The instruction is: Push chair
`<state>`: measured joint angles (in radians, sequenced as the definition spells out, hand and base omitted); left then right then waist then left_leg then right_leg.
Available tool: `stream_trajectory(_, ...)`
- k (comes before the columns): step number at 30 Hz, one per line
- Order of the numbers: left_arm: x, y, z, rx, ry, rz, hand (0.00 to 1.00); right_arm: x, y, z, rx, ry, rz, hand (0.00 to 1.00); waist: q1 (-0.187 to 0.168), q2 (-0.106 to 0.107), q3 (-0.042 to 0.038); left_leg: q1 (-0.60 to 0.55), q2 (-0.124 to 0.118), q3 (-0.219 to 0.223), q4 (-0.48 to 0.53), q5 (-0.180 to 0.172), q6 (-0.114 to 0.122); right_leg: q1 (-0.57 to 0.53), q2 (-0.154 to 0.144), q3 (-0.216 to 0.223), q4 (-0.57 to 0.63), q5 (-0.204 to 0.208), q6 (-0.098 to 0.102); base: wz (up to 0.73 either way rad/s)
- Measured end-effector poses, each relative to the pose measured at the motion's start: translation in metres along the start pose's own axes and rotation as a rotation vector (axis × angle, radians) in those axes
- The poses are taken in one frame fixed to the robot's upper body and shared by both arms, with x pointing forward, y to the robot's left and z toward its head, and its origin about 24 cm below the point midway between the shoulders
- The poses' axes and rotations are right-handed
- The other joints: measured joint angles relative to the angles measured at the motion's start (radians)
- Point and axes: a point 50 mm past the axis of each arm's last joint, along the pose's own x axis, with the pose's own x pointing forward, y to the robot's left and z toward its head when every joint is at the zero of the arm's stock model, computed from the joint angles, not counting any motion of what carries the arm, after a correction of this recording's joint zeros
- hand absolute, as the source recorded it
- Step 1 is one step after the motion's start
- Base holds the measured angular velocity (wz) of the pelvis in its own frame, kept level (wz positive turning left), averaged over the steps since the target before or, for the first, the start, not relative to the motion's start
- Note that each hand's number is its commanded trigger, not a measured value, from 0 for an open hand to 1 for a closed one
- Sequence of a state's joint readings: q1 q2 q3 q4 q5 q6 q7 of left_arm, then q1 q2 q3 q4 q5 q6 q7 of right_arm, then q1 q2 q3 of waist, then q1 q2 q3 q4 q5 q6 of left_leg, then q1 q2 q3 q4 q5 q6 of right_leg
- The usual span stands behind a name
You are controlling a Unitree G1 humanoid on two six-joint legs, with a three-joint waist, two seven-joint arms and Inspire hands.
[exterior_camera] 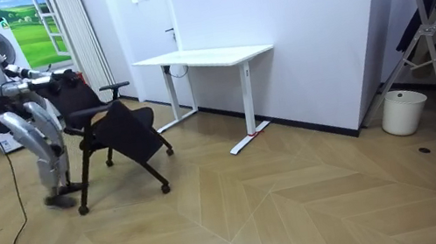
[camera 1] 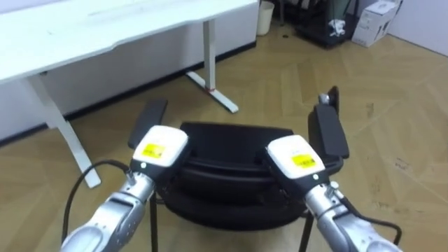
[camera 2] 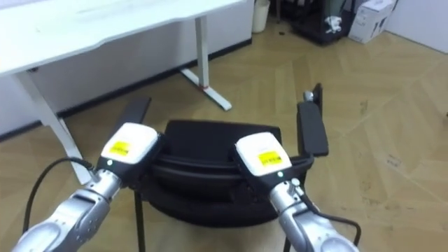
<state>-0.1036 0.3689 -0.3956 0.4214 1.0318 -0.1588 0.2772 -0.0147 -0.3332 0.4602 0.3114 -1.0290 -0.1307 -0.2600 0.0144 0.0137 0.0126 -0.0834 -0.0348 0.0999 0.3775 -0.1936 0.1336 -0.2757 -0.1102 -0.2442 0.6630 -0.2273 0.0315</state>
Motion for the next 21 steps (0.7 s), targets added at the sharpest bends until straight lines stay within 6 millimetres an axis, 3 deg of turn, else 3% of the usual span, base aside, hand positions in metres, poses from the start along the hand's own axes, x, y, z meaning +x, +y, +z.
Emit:
stream_trajectory(1,0.000,0.000,0.000,0.000,0.000,0.000,1.00,0.000,0.000,0.000,0.001,0.000,0.000,1.00,-0.008,-0.001,0.0001,0.006,-0.002,-0.007,0.000,-0.005,-0.002,-0.003,0.008,0.002,-0.074,0.016,-0.001,0.55)
stream_trajectory(3,-0.001,-0.002,0.002,-0.007,-0.001,0.000,1.00,-0.002,0.000,-0.001,-0.004,-0.004,-0.001,1.00,-0.020,-0.011,-0.0011,0.043,-0.024,-0.032,0.001,-0.036,-0.008,0.003,0.023,0.023,-0.313,0.087,-0.001,0.45)
stream_trajectory(5,-0.002,-0.004,0.003,-0.013,0.000,-0.003,1.00,-0.003,0.000,-0.002,-0.010,-0.009,0.003,1.00,-0.024,-0.024,-0.0036,0.076,-0.035,-0.037,0.005,-0.065,-0.014,0.014,0.018,0.052,-0.367,0.132,-0.012,0.36)
stream_trajectory(7,-0.002,-0.005,0.005,-0.022,0.001,-0.001,1.00,-0.003,-0.001,-0.003,-0.014,-0.010,0.005,1.00,-0.029,-0.028,-0.0085,0.097,-0.036,-0.061,0.020,-0.103,-0.026,0.031,0.006,0.052,-0.353,0.154,-0.016,0.32)
stream_trajectory(9,-0.002,-0.005,0.004,-0.028,0.010,0.007,1.00,0.000,-0.004,-0.003,-0.026,-0.020,0.013,1.00,-0.025,-0.021,-0.0121,0.138,-0.008,-0.077,0.029,-0.151,-0.054,0.036,0.023,0.053,-0.282,0.159,-0.022,0.27)
stream_trajectory(10,-0.002,-0.005,0.005,-0.030,0.011,0.009,1.00,0.000,-0.004,-0.003,-0.027,-0.020,0.012,1.00,-0.024,-0.021,-0.0128,0.150,0.010,-0.063,0.032,-0.165,-0.067,0.038,0.027,0.053,-0.254,0.146,-0.028,0.42)
stream_trajectory(11,-0.002,-0.006,0.004,-0.031,0.014,0.008,1.00,0.000,-0.005,-0.003,-0.027,-0.022,0.017,1.00,-0.019,-0.026,-0.0134,0.183,0.052,-0.022,0.043,-0.190,-0.093,0.047,0.034,0.044,-0.195,0.109,-0.041,0.57)
stream_trajectory(12,-0.001,-0.005,0.003,-0.036,0.019,0.008,1.00,0.001,-0.008,-0.003,-0.033,-0.025,0.015,1.00,-0.017,-0.031,-0.0192,0.176,0.089,-0.003,0.138,-0.230,-0.130,0.050,0.055,0.046,-0.130,0.065,-0.085,0.69)
stream_trajectory(13,0.002,-0.003,0.003,-0.037,0.016,0.016,1.00,0.002,-0.011,-0.005,-0.039,-0.019,0.008,1.00,-0.018,-0.026,-0.0161,0.142,0.116,0.002,0.232,-0.245,-0.138,0.050,0.079,0.062,-0.100,0.043,-0.100,0.69)
stream_trajectory(14,0.008,0.001,0.005,-0.039,0.012,0.026,1.00,0.005,-0.013,-0.008,-0.042,-0.005,0.010,1.00,-0.013,-0.027,-0.0136,0.061,0.160,0.006,0.451,-0.206,-0.139,0.054,0.115,0.081,-0.064,0.002,-0.121,0.22)
stream_trajectory(15,0.009,0.001,0.004,-0.036,0.019,0.027,1.00,0.009,-0.014,-0.010,-0.041,-0.006,0.012,1.00,0.012,-0.025,-0.0122,-0.007,0.203,0.010,0.602,-0.114,-0.161,0.074,0.137,0.081,-0.053,-0.024,-0.140,-0.03)
stream_trajectory(16,0.009,0.001,0.005,-0.037,0.021,0.026,1.00,0.010,-0.013,-0.010,-0.040,-0.004,0.017,1.00,0.024,-0.025,-0.0120,-0.033,0.218,0.007,0.659,-0.061,-0.165,0.087,0.143,0.075,-0.054,-0.034,-0.150,-0.19)
stream_trajectory(17,0.010,0.001,0.005,-0.038,0.025,0.030,1.00,0.011,-0.012,-0.011,-0.038,-0.001,0.012,1.00,0.037,-0.033,-0.0116,-0.070,0.235,0.001,0.727,0.033,-0.164,0.113,0.146,0.059,-0.056,-0.052,-0.167,0.15)
stream_trajectory(18,0.009,0.002,0.005,-0.035,0.024,0.039,1.00,0.011,-0.012,-0.011,-0.036,-0.004,0.003,1.00,0.042,-0.046,-0.0083,-0.101,0.235,-0.010,0.759,0.062,-0.167,0.135,0.146,0.050,-0.058,-0.064,-0.178,0.38)
stream_trajectory(19,0.010,0.003,0.005,-0.032,0.021,0.050,1.00,0.011,-0.013,-0.011,-0.036,-0.006,-0.003,1.00,0.041,-0.059,-0.0021,-0.128,0.235,-0.015,0.768,0.058,-0.171,0.155,0.145,0.045,-0.063,-0.081,-0.181,0.41)
stream_trajectory(21,0.009,0.003,0.005,-0.033,0.024,0.059,1.00,0.011,-0.014,-0.011,-0.039,-0.007,-0.009,1.00,0.048,-0.062,-0.0020,-0.166,0.235,-0.016,0.729,0.049,-0.161,0.187,0.139,0.019,-0.095,-0.088,-0.195,0.17)
